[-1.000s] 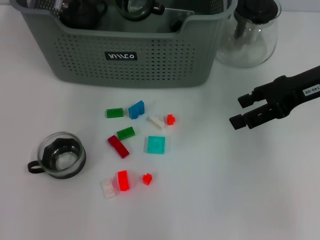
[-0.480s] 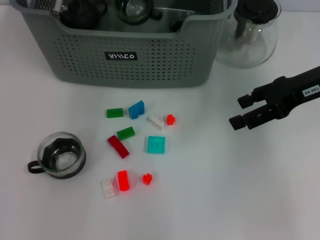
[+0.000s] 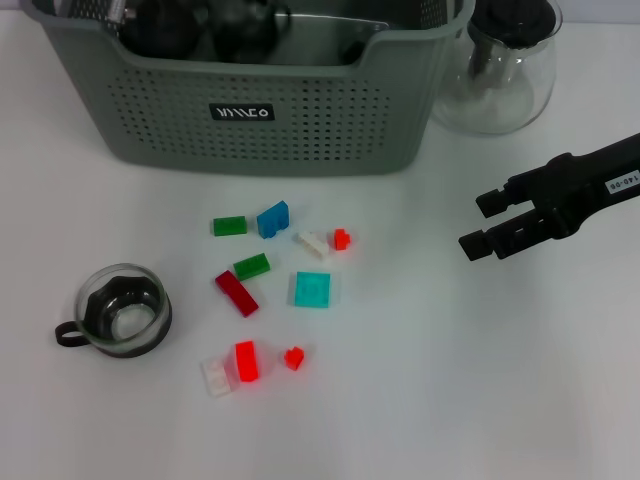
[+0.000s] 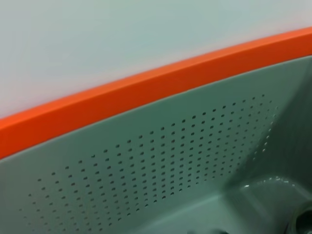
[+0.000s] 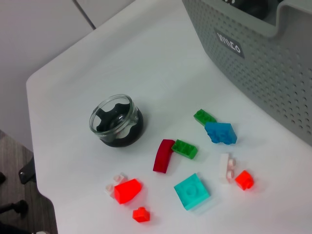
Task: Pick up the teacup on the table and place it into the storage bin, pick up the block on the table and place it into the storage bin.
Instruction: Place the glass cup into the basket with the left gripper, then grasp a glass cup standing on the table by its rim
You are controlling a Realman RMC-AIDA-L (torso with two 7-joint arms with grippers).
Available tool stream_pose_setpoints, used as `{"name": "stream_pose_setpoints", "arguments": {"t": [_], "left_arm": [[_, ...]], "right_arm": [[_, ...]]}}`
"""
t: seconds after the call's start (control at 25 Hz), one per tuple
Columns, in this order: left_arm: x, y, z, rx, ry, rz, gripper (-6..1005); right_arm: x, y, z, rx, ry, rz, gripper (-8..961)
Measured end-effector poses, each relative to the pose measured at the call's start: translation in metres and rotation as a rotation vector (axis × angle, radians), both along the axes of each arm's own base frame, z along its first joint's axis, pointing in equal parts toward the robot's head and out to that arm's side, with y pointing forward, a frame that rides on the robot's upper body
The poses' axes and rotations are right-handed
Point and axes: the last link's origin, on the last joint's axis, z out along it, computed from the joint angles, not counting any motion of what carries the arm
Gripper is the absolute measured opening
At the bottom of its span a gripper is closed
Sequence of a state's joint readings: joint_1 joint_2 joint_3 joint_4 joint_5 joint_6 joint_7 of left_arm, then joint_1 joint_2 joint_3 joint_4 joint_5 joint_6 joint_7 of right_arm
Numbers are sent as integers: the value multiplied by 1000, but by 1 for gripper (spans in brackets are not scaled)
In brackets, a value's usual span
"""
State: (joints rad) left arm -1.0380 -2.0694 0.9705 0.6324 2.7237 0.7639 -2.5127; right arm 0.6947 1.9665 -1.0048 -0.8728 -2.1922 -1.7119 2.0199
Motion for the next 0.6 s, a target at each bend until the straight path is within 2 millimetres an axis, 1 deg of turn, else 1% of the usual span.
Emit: {"name": "stream_pose_setpoints", "arguments": {"t": [0.2, 0.24, 0.28, 0.32, 0.4, 0.52, 0.6], "left_arm": [[7, -4, 14, 20, -31, -20, 481], [10, -5, 18, 31, -40, -28, 503], [14, -9, 28, 50, -67, -45, 524], [17, -11, 33, 61, -81, -55, 563], [25, -19, 48, 88, -152, -92, 641], [35, -38, 70, 108, -298, -187, 758], [35, -56, 82, 112, -424, -273, 788]], "right_arm": [[1, -1, 0, 1, 2, 4, 892], [1, -1, 0, 1, 2, 4, 892], [1, -1, 0, 1, 3, 3, 892], [1, -1, 0, 0, 4, 3, 891], [1, -1, 0, -1, 6, 4, 891], [1, -1, 0, 0, 6, 11, 891], [2, -2, 0, 2, 7, 17, 891]]}}
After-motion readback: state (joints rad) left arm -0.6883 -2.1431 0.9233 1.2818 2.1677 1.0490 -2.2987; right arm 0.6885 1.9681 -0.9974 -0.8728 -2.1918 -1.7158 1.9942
